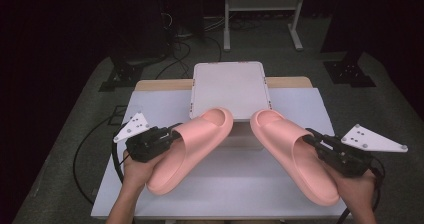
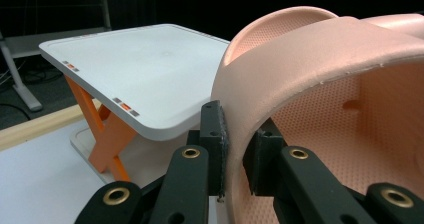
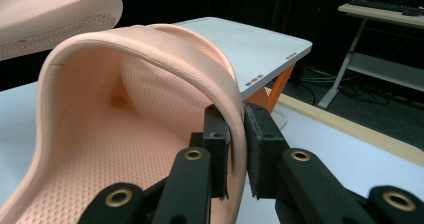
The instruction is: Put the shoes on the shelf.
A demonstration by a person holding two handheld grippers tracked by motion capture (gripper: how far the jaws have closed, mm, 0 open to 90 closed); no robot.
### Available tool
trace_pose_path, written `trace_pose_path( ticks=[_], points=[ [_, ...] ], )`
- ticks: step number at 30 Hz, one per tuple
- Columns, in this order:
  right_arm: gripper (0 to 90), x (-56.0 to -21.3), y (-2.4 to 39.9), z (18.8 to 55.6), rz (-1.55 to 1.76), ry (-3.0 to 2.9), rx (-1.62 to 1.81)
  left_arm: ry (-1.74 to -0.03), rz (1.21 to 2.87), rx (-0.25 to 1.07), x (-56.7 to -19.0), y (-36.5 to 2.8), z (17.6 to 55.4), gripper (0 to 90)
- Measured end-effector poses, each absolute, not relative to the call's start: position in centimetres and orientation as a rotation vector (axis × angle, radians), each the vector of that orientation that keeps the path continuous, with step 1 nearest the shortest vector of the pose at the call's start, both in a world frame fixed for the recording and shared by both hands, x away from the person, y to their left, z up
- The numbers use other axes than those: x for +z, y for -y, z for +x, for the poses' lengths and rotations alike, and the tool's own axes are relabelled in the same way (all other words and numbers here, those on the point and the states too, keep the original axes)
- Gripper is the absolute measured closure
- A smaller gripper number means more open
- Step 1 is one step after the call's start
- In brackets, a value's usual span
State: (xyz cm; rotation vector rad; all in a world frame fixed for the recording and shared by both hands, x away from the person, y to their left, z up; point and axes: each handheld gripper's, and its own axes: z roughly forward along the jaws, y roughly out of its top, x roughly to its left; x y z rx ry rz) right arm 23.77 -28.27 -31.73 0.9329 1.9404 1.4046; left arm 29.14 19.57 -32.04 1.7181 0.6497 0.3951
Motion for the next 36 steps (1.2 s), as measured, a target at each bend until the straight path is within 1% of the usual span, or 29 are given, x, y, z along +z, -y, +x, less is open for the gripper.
trace_pose_path(
  ticks=[22,36],
  points=[
    [80.2,-29.4,26.8,29.1,0.960,-1.930,1.368,-0.705,1.721,0.413,-30.2,-20.1,34.4,80.4],
    [80.2,-29.1,26.1,32.5,0.988,-1.930,1.358,-0.748,1.737,0.412,-29.7,-19.7,37.5,80.4]
  ],
)
